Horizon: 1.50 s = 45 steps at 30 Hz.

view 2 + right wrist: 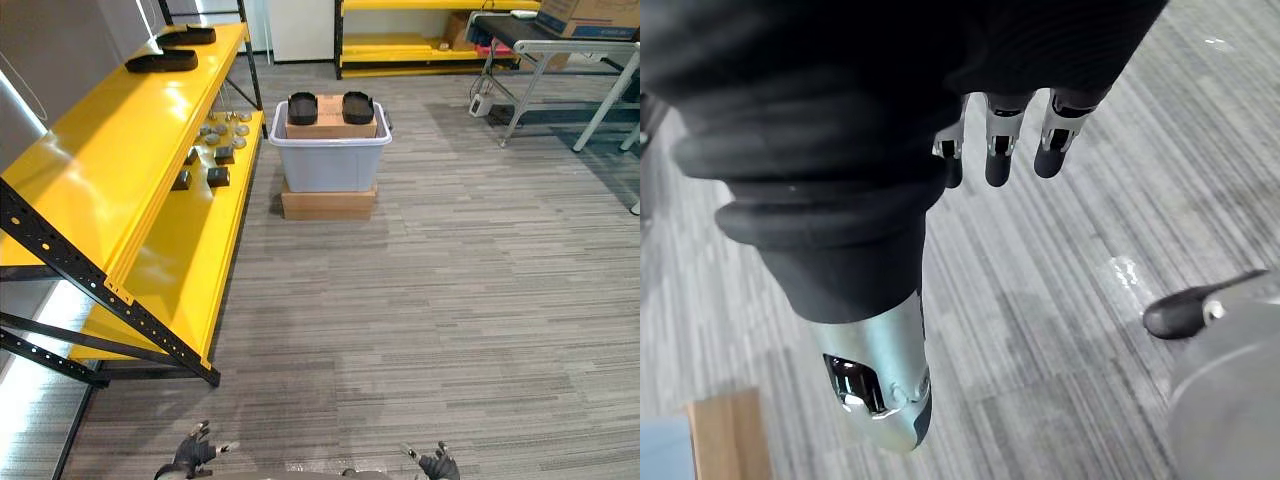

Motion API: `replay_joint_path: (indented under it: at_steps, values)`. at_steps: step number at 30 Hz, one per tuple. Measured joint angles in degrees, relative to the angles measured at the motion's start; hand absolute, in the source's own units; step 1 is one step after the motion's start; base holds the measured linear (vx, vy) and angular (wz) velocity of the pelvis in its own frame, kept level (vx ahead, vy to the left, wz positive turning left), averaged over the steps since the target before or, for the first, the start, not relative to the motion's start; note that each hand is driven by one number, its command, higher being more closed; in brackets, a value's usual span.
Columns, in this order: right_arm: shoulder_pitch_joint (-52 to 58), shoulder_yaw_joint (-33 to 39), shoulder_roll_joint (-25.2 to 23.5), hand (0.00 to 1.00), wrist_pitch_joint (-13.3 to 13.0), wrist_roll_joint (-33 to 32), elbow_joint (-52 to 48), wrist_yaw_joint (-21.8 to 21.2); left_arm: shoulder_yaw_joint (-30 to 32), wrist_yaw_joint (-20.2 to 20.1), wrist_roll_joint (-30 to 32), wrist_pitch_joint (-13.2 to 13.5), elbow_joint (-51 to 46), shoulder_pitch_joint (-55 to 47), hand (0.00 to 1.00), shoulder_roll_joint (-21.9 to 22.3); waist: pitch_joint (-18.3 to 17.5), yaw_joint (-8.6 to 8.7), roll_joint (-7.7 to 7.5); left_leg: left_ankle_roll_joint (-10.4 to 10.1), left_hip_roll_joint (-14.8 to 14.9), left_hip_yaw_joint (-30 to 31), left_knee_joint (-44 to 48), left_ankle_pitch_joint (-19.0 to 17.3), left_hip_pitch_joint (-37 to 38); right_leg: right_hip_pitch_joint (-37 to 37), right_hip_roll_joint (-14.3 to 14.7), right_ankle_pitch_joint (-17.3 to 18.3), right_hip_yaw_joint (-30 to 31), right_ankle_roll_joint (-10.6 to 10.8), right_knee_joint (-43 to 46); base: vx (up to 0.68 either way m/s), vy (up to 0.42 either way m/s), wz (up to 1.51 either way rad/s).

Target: Walk over and take plastic housings, then place them on the shelf

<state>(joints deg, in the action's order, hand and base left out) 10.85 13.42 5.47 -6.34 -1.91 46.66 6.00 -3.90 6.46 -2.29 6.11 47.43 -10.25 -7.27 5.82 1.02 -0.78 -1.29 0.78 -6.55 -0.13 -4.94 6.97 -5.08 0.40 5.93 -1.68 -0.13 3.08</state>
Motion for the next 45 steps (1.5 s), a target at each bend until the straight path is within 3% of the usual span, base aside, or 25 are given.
replay_joint_path:
  at_steps: [4, 10, 19, 27, 30, 32, 33, 34, 36, 38, 39, 40, 41, 42, 43, 44, 45]
  values:
    - [-0.13, -0.23, 1.07, 0.0, 0.0, 3.94, -1.71, -0.2, 1.11, 0.01, 0.89, 0.35, -2.76, -0.04, 0.0, 0.41, 0.82, 0.02, 1.03, -0.59, -0.2, -0.04, 0.04, -0.38, 1.06, -1.43, -0.32, 0.34, -0.08, 0.57, -0.57, 0.04, 0.001, 0.01]
    - [0.1, -0.51, 2.13, 0.0, 0.02, 6.78, -3.2, -0.88, 1.88, 0.02, 1.97, 0.58, -3.47, -0.31, 0.0, 0.44, 0.84, 0.95, 0.99, -1.42, -0.13, -0.21, 0.29, -0.91, 1.98, -2.52, -0.39, 0.95, -0.19, 1.55, -0.52, 0.01, -0.011, 0.01]
    - [0.6, -0.9, 2.2, 0.0, 0.23, 6.01, -5.42, -0.85, 1.9, 0.05, 1.97, 0.56, -5.23, -1.22, 0.0, 0.49, 0.81, 1.16, 1.06, -1.6, -0.04, -1.66, 1.17, -1.15, 1.6, -2.13, -0.42, 0.99, 0.26, 1.58, -0.25, -0.02, -0.023, -0.04]
    - [-1.0, -0.87, 3.1, 0.0, 0.28, 3.56, -5.54, -0.51, 2.39, 0.17, 1.86, 0.52, -7.61, -2.16, 0.0, 1.32, 0.56, 0.99, 2.68, 1.4, 0.8, -5.52, 7.93, -6.72, -3.82, 2.6, -0.22, 2.4, 1.99, 1.44, 2.93, -0.03, 0.004, -0.2]
    - [-2.07, -0.8, 3.09, 0.0, 0.54, 2.33, -5.31, 0.36, 3.47, 0.25, 1.58, 0.53, -8.73, -2.22, 0.0, 1.3, 0.65, 0.84, 2.45, 2.54, 0.4, -7.28, 12.45, -10.42, -6.5, 8.15, -1.21, 7.92, 3.36, 3.42, 12.01, -0.01, 0.072, -0.25]
    - [-2.65, -0.79, 3.16, 0.0, 0.71, 1.97, -5.3, 0.56, 3.53, 1.2, 0.7, 0.5, -8.81, -1.94, 0.0, 1.13, 1.24, 1.11, 1.7, 3.92, -0.4, -7.69, 14.82, -13.76, -6.92, 13.79, -3.0, 10.52, 1.58, 6.18, 24.93, 0.07, 0.115, -0.22]
    - [-2.68, -0.87, 3.01, 0.0, 0.7, 1.91, -5.34, 0.55, 3.48, 1.31, 0.7, 0.49, -8.81, -1.96, 0.0, 1.0, 1.28, 1.15, 1.85, 4.23, -0.53, -7.57, 14.97, -14.2, -6.39, 15.52, -3.56, 10.41, 0.45, 6.57, 29.17, 0.18, 0.107, -0.06]
    - [-2.46, -0.96, 2.57, 0.0, 0.89, 1.83, -5.27, 0.53, 2.91, 1.38, 0.68, 0.43, -8.74, -1.73, 0.0, -0.01, 2.02, 1.43, 1.58, 5.24, -1.01, -7.27, 15.09, -15.26, -3.77, 19.89, -5.47, 11.47, -2.73, 6.91, 39.15, 0.27, 0.089, 0.05]
    - [-2.69, -0.98, 2.98, 0.0, 1.46, 1.8, -5.27, 0.57, 2.72, 1.51, 0.66, 0.33, -8.73, -0.85, 0.0, -0.9, 3.13, 1.43, 1.91, 4.87, -0.54, -7.17, 14.43, -15.73, -0.61, 22.93, -6.61, 13.45, -7.05, 4.83, 40.54, 0.36, 0.073, 0.1]
    - [-3.42, -1.18, 3.95, 0.0, 1.48, 1.79, -5.29, 0.64, 2.25, 1.8, 0.35, 0.38, -8.71, 1.22, 0.0, -1.32, 4.29, 2.11, 3.15, 4.63, 1.07, -5.48, 12.48, -15.78, 1.61, 26.6, -5.96, 13.08, -10.38, 3.94, 36.51, 0.45, -0.009, 0.46]
    - [-4.82, -2.04, 5.26, 0.0, 1.49, 1.79, -5.31, 1.32, 2.22, 2.42, 0.16, 0.45, -8.61, 3.1, 0.0, -1.25, 5.62, 3.2, 4.32, 3.61, 3.16, -4.19, 10.43, -15.2, 3.57, 29.97, -4.25, 10.15, -11.85, 2.36, 30.39, 0.44, -0.044, 0.54]
    - [-5.06, -2.25, 5.47, 0.0, 1.49, 1.79, -5.33, 1.44, 2.22, 2.44, 0.16, 0.46, -8.62, 3.36, 0.0, -1.25, 5.89, 3.29, 4.5, 3.26, 3.39, -4.15, 10.01, -15.0, 3.97, 30.53, -4.04, 9.25, -11.94, 2.33, 28.77, 0.48, -0.068, 0.47]
    - [-5.41, -2.69, 5.85, 0.0, 1.38, 1.79, -5.4, 1.52, 2.23, 2.48, 0.16, 0.48, -8.58, 4.3, 0.0, -1.46, 6.52, 3.52, 3.71, 1.1, 3.39, -3.93, 8.78, -13.95, 5.88, 31.75, -3.3, 3.14, -11.88, 2.24, 20.22, 0.56, -0.124, 0.34]
    - [-5.28, -2.69, 6.01, 0.0, 1.25, 1.8, -5.53, 1.56, 2.14, 2.55, 0.21, 0.51, -8.5, 4.52, 0.0, -1.81, 6.45, 3.86, 2.47, -1.82, 3.04, -3.14, 7.79, -14.5, 8.71, 31.41, -2.95, -6.03, -10.68, 0.89, 11.32, 0.69, -0.157, 0.45]
    - [-5.08, -2.66, 6.26, 0.0, 1.27, 1.81, -5.45, 1.56, 2.11, 2.54, 0.23, 0.52, -8.22, 4.42, 0.0, -1.58, 6.31, 4.43, 2.09, -2.85, 3.56, -2.53, 7.79, -15.11, 10.04, 30.85, -3.13, -12.35, -9.88, -1.76, 12.27, 0.61, -0.158, 0.37]
    - [-5.27, -2.44, 6.66, 0.0, 1.33, 1.81, -5.33, 1.59, 2.21, 2.57, 0.24, 0.61, -7.32, 4.79, 0.0, -0.88, 6.55, 4.49, 3.51, -3.06, 4.79, -2.17, 8.1, -15.21, 10.66, 31.49, -2.44, -11.65, -10.46, -3.78, 15.33, 0.58, -0.204, 0.29]
    - [-6.54, -2.17, 6.17, 0.0, 1.37, 1.81, -5.59, 1.55, 2.18, 2.45, 0.24, 0.72, -6.89, 5.44, 0.0, -0.63, 6.65, 4.72, 4.43, -7.54, 5.58, -1.74, 10.9, -12.0, 9.55, 33.45, -3.14, -6.49, -10.92, -4.38, 22.38, 0.57, -0.22, 0.18]
